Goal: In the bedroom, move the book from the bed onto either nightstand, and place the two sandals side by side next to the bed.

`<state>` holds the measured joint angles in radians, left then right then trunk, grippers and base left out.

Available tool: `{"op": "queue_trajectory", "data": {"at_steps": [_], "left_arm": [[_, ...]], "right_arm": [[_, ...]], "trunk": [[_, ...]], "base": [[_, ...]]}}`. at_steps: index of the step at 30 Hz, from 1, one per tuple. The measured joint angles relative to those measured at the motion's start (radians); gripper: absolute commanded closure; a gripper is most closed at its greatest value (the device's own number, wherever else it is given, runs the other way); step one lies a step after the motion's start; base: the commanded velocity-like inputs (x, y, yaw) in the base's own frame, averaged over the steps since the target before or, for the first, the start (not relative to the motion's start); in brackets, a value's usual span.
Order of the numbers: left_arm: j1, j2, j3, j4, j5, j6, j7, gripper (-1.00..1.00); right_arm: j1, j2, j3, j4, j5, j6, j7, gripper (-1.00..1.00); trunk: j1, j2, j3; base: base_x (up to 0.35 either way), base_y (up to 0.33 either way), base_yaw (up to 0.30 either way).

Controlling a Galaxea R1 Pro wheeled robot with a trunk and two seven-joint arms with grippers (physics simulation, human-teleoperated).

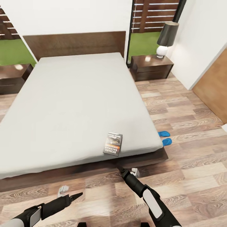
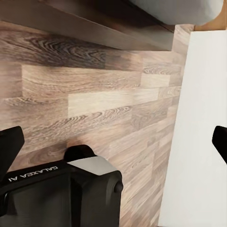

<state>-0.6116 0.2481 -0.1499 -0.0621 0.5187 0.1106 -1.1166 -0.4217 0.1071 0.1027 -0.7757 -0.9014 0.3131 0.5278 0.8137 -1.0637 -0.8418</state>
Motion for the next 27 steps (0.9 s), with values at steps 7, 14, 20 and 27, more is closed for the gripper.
{"op": "queue_trajectory", "data": {"at_steps": [7,14,20,27], "left_arm": [[0.000,0.000,0.000,0.001,0.000,0.000,0.000,-1.00],[0.000,-0.001,0.000,0.001,0.000,0.000,0.000,-1.00],[0.000,-0.002,0.000,0.001,0.000,0.000,0.001,-1.00],[0.000,-0.005,-0.001,0.001,0.000,0.000,0.003,-1.00]], "right_arm": [[0.000,-0.005,-0.002,-0.001,-0.001,0.000,0.001,-1.00],[0.000,-0.008,-0.009,-0.003,-0.001,0.000,0.003,-1.00],[0.000,-0.010,-0.025,-0.003,-0.002,0.000,0.034,-1.00],[0.000,-0.010,-0.126,0.006,-0.004,0.008,0.275,-1.00]], "trunk": [[0.000,0.000,0.000],[0.000,0.000,0.000],[0.000,0.000,0.000],[0.000,0.000,0.000]], "base": [[0.000,0.000,0.227],[0.000,0.000,0.034],[0.000,0.000,0.002],[0.000,0.000,0.000]]}}
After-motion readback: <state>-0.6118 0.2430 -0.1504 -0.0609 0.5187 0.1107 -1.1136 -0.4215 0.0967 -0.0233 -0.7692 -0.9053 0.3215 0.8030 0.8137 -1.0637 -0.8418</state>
